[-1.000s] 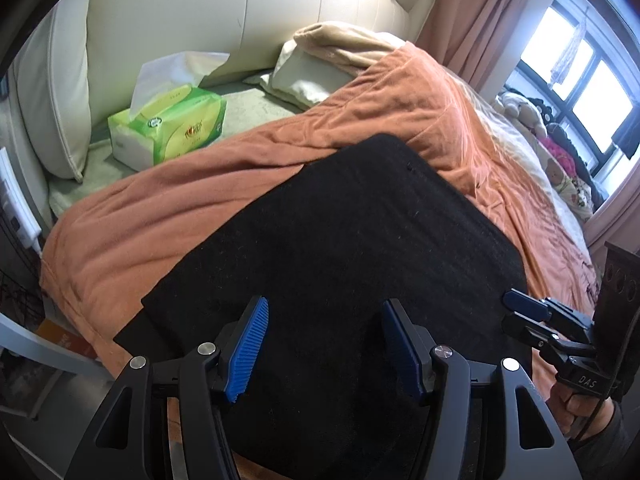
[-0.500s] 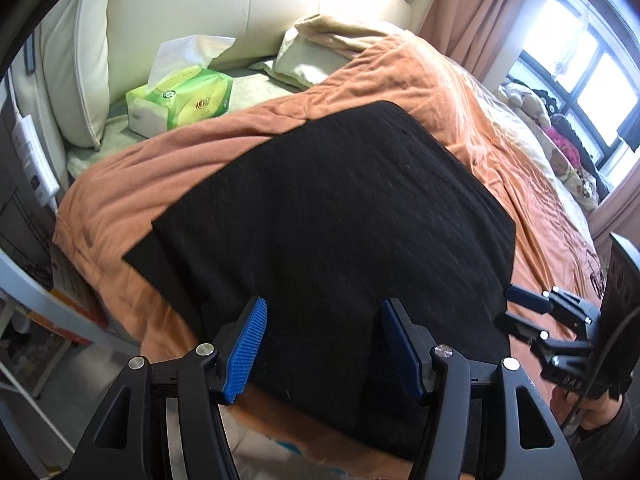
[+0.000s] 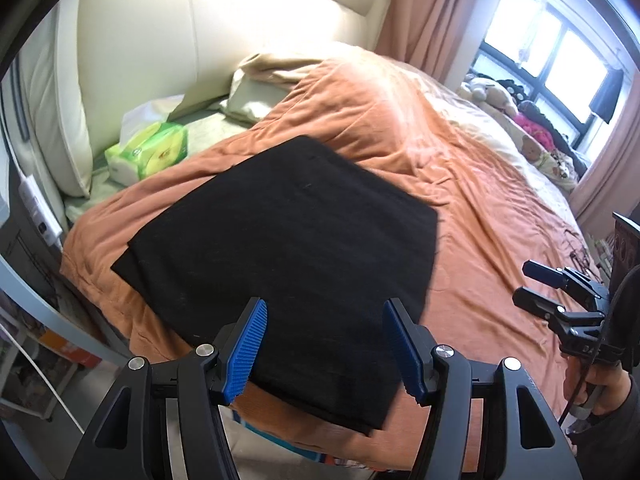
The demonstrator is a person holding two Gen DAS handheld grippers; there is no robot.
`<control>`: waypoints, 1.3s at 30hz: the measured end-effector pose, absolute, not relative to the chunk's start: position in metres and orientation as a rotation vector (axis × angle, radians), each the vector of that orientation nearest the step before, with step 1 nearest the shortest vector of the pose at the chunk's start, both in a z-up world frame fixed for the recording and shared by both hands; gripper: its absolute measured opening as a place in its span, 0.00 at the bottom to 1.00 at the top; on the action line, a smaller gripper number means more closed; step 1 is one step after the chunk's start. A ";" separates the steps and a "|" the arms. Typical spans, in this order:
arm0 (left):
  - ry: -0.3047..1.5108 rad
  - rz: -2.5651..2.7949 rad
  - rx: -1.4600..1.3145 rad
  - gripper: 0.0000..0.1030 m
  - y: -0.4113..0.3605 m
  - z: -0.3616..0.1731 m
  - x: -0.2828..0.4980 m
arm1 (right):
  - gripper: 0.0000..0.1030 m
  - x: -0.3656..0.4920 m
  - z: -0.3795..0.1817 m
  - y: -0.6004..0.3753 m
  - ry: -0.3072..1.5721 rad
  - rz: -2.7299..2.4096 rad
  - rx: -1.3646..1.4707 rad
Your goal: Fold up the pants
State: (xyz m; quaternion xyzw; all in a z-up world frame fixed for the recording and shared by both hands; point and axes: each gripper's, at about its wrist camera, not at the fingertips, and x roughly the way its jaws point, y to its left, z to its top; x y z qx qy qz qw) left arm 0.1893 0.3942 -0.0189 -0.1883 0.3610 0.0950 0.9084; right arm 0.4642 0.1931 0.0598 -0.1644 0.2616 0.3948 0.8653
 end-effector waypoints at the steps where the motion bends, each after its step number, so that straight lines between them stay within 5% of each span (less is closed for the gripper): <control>1: 0.741 0.190 -0.388 0.63 0.389 -0.015 0.188 | 0.75 0.459 0.063 0.186 0.542 0.821 -0.342; 8: 0.680 0.197 -0.308 0.99 0.343 0.021 0.175 | 0.85 0.422 0.091 0.143 0.487 0.757 -0.347; 12: 0.678 0.196 -0.289 1.00 0.323 0.036 0.169 | 1.00 0.401 0.106 0.115 0.456 0.732 -0.329; 39: 0.541 0.117 -0.135 1.00 0.168 0.115 0.084 | 1.00 0.229 0.156 -0.068 0.303 0.575 -0.212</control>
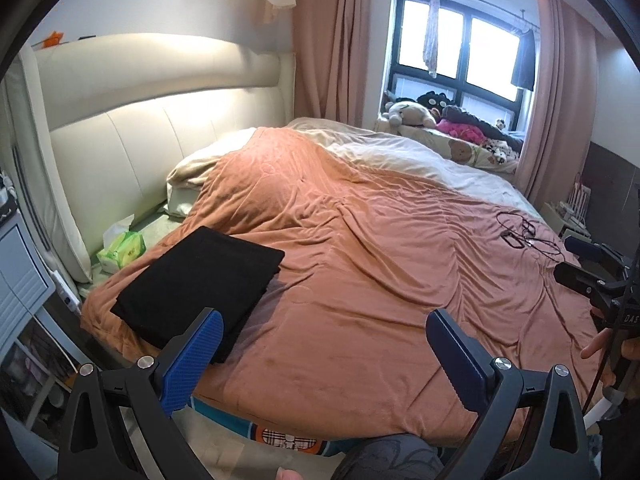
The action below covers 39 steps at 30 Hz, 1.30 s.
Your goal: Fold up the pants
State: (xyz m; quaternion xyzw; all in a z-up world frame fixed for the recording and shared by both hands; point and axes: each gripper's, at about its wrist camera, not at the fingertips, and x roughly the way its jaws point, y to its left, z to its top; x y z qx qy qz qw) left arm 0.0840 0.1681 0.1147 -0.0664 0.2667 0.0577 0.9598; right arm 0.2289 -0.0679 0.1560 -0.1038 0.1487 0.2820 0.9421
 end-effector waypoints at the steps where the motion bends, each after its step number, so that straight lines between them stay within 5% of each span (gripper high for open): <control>1: 0.535 0.114 -0.133 1.00 0.162 0.117 0.079 | 1.00 0.220 0.156 -0.075 0.295 0.569 -0.211; 39: 0.332 -0.074 -0.054 1.00 -0.001 0.095 -0.068 | 1.00 0.011 0.078 -0.225 0.172 0.347 -0.023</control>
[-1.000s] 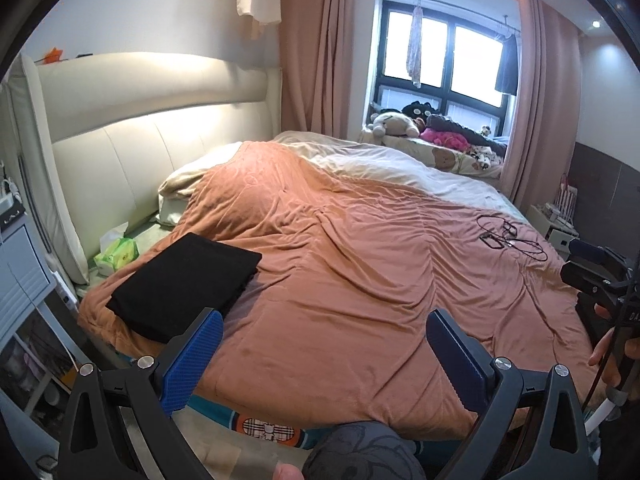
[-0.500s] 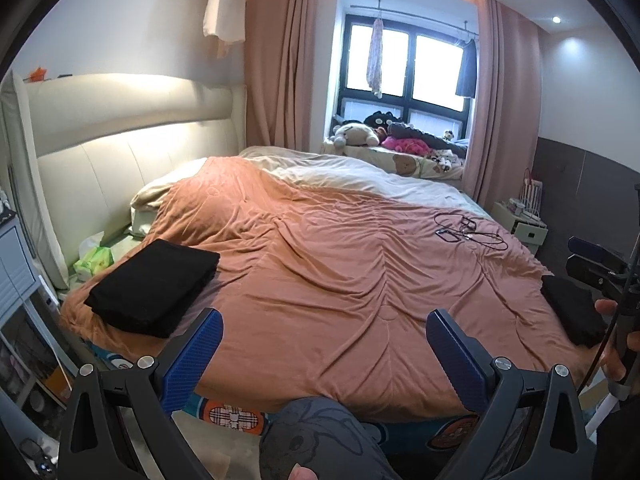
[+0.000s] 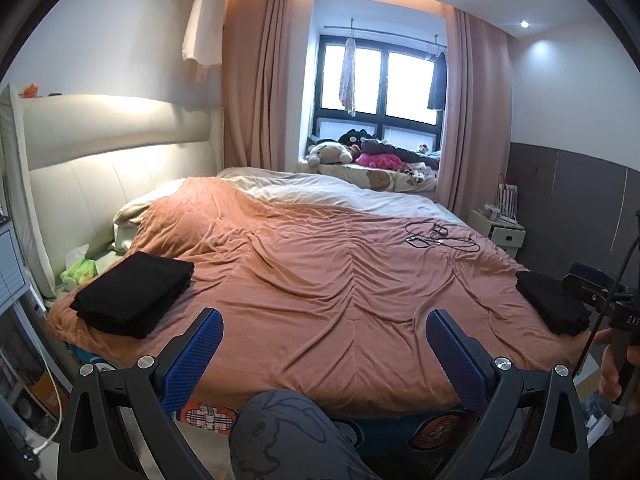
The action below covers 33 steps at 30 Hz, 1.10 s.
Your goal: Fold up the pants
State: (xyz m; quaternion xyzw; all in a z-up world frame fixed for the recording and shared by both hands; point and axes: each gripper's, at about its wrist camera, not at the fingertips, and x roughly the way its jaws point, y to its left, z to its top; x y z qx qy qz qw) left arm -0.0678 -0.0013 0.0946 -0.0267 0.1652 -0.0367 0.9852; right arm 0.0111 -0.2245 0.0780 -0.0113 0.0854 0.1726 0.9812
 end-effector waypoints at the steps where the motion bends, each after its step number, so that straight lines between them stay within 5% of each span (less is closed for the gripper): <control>1: 0.328 -0.078 -0.057 1.00 -0.003 0.092 -0.070 | 1.00 0.009 0.075 -0.224 0.171 0.335 -0.020; 33: 0.417 -0.058 -0.056 1.00 -0.037 0.007 -0.082 | 1.00 -0.001 0.018 -0.175 0.220 0.129 0.011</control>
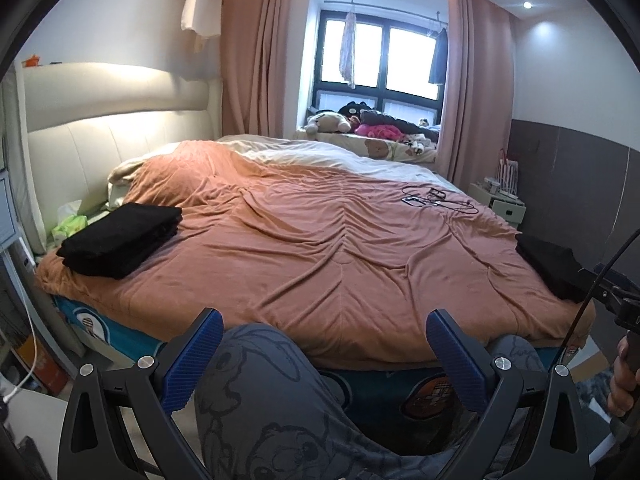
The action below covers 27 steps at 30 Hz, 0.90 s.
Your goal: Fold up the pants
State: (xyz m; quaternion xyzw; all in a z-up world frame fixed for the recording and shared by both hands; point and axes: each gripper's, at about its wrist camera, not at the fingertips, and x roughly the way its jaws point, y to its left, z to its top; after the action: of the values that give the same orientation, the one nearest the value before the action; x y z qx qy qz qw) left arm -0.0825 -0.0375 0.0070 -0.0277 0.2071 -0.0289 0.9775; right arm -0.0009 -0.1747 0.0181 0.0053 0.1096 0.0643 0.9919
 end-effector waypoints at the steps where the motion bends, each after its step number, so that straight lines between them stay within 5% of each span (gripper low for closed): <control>1: 0.415 -0.055 -0.052 1.00 -0.037 0.007 -0.083 | 1.00 -0.001 0.018 -0.174 0.221 0.128 0.010; 27: 0.378 -0.040 -0.038 1.00 -0.036 0.018 -0.088 | 1.00 -0.003 0.014 -0.188 0.223 0.125 0.039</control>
State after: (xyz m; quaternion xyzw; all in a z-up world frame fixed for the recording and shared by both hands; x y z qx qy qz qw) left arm -0.0877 -0.0361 0.0177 -0.0190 0.1880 -0.0199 0.9818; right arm -0.0029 -0.1885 0.0141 0.0192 0.1112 0.0624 0.9917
